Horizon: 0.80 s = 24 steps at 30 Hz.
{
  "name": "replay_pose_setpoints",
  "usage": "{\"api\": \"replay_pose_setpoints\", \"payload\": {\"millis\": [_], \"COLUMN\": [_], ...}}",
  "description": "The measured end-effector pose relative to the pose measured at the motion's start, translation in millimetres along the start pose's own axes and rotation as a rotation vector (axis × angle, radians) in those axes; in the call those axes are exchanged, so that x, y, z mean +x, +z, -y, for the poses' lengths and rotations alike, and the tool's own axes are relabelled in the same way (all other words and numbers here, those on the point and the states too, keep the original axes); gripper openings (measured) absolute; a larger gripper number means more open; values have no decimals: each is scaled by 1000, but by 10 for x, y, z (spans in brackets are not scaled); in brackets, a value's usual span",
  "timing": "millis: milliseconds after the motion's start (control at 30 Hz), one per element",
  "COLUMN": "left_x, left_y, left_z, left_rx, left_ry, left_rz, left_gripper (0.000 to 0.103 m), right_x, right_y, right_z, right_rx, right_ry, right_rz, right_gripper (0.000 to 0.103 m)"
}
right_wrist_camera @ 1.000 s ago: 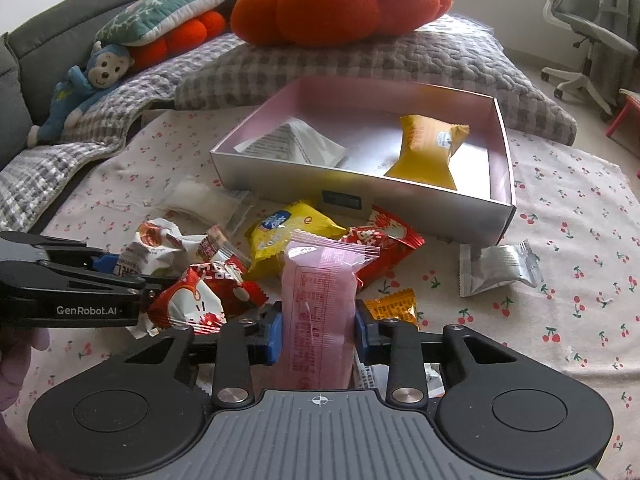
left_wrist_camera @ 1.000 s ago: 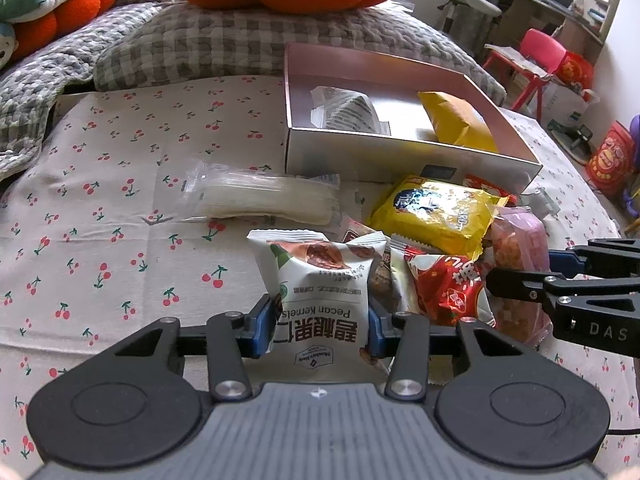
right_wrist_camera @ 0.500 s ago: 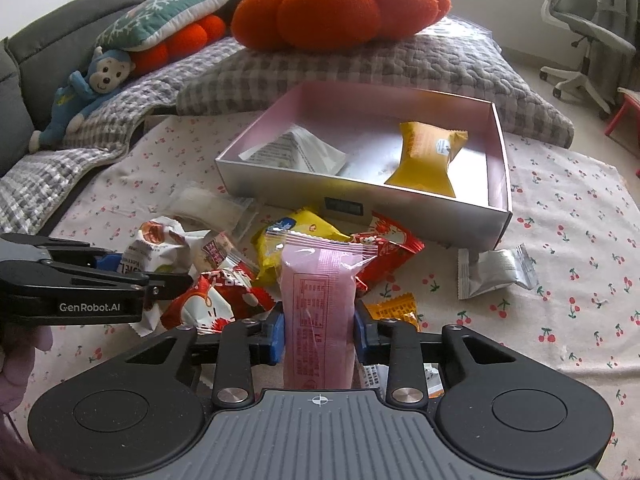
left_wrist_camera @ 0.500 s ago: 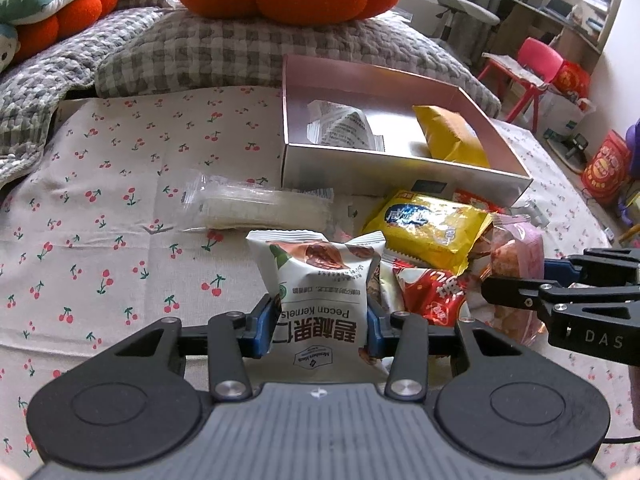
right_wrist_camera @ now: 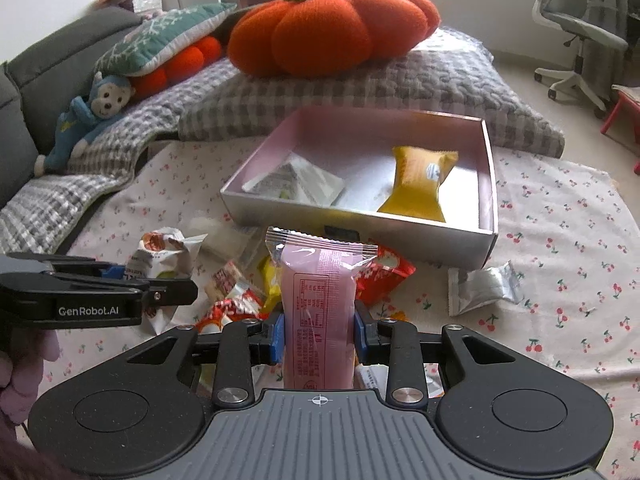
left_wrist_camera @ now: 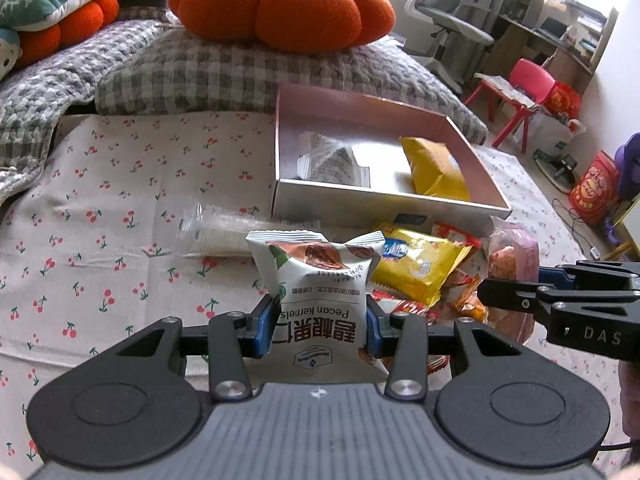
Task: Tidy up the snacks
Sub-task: 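Carry both packets into the pink box and open both tools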
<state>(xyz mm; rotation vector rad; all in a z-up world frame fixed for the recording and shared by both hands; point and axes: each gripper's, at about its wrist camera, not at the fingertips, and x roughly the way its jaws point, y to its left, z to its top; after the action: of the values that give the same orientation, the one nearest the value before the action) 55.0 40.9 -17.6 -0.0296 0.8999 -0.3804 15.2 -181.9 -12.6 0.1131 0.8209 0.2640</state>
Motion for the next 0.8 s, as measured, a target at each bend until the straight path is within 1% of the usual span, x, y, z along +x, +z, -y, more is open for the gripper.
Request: {"api": "replay_pose_setpoints", "payload": {"millis": [467,600,800], "left_x": [-93,-72,12], "left_y": [222,306,404], "left_z": [164,229,307], "left_rx": [-25,-33,-57], "left_ry": [-32,-45,-62], "left_rz": [69,86,95], "left_gripper": [40,40,40], "right_x": [-178,-226,-239], "right_y": [295,373,459], "right_z": [175,233,354], "right_rx": [112,149,200], "right_ry": [-2,12,5], "right_rz": [85,111,134], "right_gripper": [31,31,31]}}
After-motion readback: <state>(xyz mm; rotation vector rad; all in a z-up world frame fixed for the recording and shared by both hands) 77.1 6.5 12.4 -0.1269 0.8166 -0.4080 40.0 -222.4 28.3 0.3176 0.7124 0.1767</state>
